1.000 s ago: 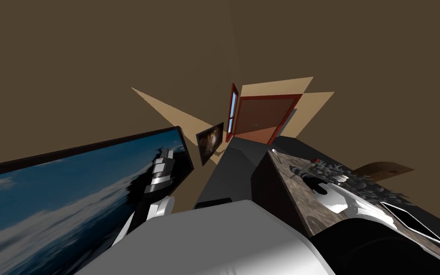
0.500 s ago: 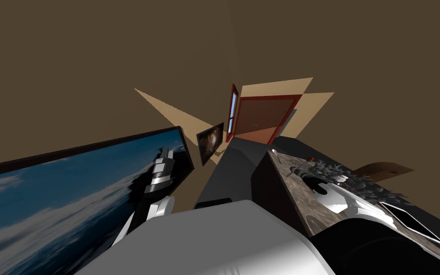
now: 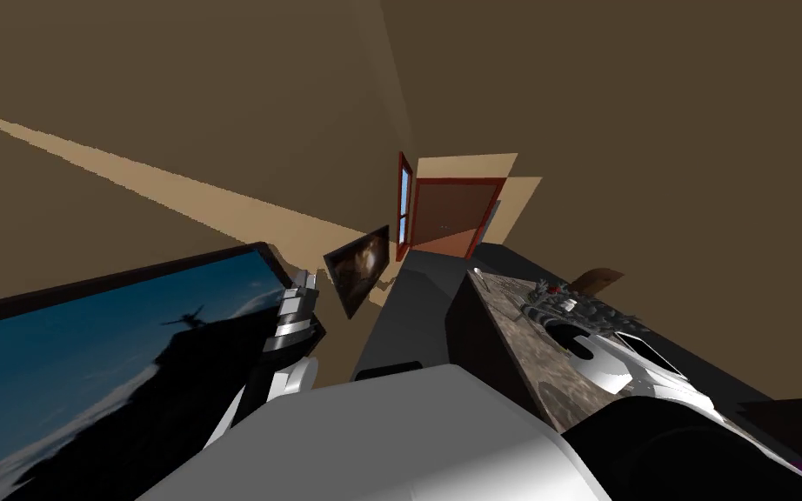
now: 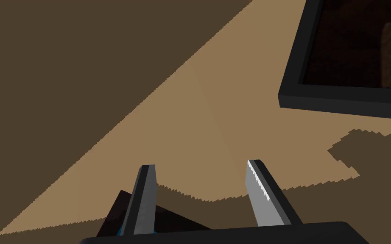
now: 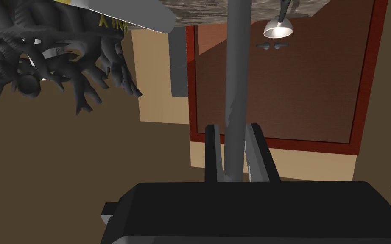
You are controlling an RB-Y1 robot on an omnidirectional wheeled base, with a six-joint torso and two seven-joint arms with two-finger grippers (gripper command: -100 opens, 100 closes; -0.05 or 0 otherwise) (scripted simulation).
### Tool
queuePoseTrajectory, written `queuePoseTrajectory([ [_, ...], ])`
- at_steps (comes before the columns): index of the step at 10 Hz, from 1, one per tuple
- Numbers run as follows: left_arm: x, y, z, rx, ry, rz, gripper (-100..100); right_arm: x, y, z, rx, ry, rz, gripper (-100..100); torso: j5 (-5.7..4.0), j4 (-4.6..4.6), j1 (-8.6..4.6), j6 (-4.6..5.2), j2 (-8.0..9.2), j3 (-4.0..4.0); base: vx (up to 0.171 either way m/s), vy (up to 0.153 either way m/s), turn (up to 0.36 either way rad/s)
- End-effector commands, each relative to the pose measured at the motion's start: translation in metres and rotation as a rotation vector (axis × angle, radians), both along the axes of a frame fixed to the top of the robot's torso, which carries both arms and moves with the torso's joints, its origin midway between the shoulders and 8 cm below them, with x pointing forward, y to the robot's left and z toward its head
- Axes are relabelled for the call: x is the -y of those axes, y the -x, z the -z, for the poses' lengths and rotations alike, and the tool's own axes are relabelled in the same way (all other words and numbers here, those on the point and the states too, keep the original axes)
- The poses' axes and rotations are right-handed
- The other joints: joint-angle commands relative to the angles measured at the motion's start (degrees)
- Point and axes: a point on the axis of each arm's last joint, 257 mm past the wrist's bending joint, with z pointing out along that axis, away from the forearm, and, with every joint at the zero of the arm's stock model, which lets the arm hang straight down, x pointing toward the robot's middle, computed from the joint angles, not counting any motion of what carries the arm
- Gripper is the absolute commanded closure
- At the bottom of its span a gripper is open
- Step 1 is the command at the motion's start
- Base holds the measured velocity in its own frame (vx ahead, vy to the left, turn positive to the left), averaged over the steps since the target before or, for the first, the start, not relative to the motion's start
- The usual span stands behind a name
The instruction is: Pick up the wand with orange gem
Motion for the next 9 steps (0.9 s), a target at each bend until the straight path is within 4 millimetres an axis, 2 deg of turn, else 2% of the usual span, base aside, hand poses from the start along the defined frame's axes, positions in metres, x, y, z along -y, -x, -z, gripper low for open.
queuePoseTrajectory([
  [1, 0.000, 0.000, 0.000, 0.000, 0.000, 0.000, 0, -0.019, -0.001, 0.007, -0.026, 0.007, -0.054, 100, 0.00, 0.00, 0.00, 0.00, 0.00, 0.00, 0.122, -0.070, -0.305],
  [2, 0.000, 0.000, 0.000, 0.000, 0.000, 0.000, 0, -0.029, -0.011, 0.003, -0.011, 0.004, -0.079, 100, -0.07, -0.06, -0.10, 0.30, -0.01, -0.02, 0.129, -0.048, -0.397],
  [4, 0.000, 0.000, 0.000, 0.000, 0.000, 0.000, 0, -0.040, -0.021, -0.002, 0.004, 0.001, -0.106, 100, -0.11, -0.05, -0.10, 0.14, 0.16, 0.06, 0.041, -0.020, -0.013],
  [5, 0.000, 0.000, 0.000, 0.000, 0.000, 0.000, 0, -0.055, -0.016, 0.008, -0.026, 0.006, -0.145, 100, -0.09, -0.03, -0.04, 0.06, 0.24, 0.10, 0.132, -0.056, -0.330],
  [6, 0.000, 0.000, 0.000, 0.000, 0.000, 0.000, 0, -0.068, -0.027, 0.002, -0.008, 0.003, -0.175, 100, -0.11, -0.09, -0.17, 0.41, 0.07, 0.00, 0.171, -0.042, -0.444],
  [7, 0.000, 0.000, 0.000, 0.000, 0.000, 0.000, 0, -0.083, -0.021, 0.011, -0.036, 0.007, -0.213, 100, -0.12, -0.12, -0.17, 0.35, -0.02, -0.06, 0.202, -0.051, -0.462],
  [8, 0.000, 0.000, 0.000, 0.000, 0.000, 0.000, 0, -0.099, -0.033, 0.004, -0.014, 0.002, -0.249, 100, -0.15, -0.18, -0.25, 0.42, -0.14, -0.14, 0.185, -0.033, -0.295],
  [9, 0.000, 0.000, 0.000, 0.000, 0.000, 0.000, 0, -0.106, -0.039, 0.000, -0.004, 0.000, -0.265, 100, -0.19, -0.18, -0.26, 0.24, -0.18, -0.17, 0.088, -0.015, -0.061],
])
